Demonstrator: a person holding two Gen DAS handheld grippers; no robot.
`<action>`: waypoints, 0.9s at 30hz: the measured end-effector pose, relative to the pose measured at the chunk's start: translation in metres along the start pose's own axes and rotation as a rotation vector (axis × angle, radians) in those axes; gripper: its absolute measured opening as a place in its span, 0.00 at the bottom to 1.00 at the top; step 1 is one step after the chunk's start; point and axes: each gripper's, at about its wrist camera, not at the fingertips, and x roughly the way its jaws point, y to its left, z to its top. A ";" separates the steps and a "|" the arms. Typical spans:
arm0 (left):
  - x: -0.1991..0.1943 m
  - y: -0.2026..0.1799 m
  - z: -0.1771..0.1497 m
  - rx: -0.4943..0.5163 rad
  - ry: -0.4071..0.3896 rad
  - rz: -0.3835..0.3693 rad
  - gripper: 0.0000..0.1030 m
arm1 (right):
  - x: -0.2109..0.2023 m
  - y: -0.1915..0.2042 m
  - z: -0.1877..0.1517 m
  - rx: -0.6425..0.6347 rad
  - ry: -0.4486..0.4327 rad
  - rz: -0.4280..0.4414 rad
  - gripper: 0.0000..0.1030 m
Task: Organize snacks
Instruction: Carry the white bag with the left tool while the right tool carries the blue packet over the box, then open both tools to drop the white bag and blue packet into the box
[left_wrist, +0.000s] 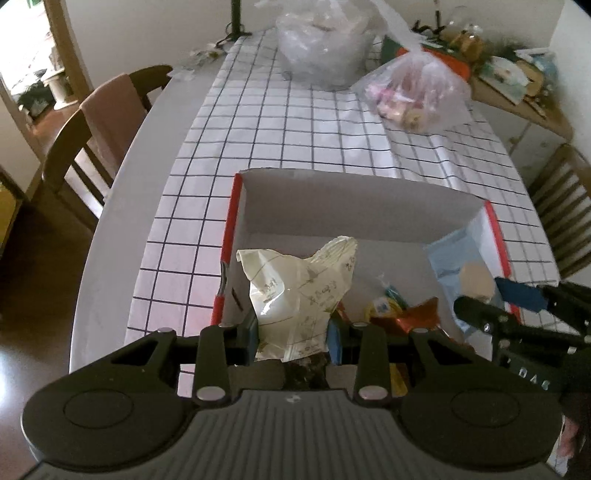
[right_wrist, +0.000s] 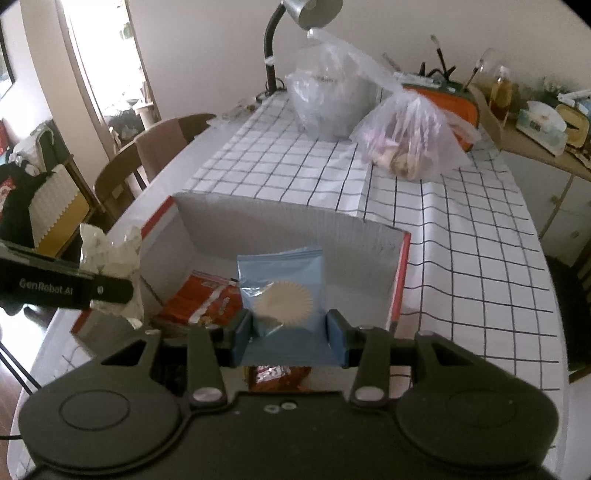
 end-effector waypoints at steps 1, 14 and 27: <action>0.003 -0.001 0.003 0.001 0.006 0.004 0.34 | 0.004 0.000 0.001 -0.004 0.008 0.001 0.41; 0.051 -0.018 0.011 0.066 0.093 0.041 0.34 | 0.053 -0.001 -0.003 -0.043 0.097 0.025 0.41; 0.068 -0.017 0.011 0.055 0.129 0.049 0.48 | 0.059 -0.007 -0.003 -0.026 0.117 0.054 0.43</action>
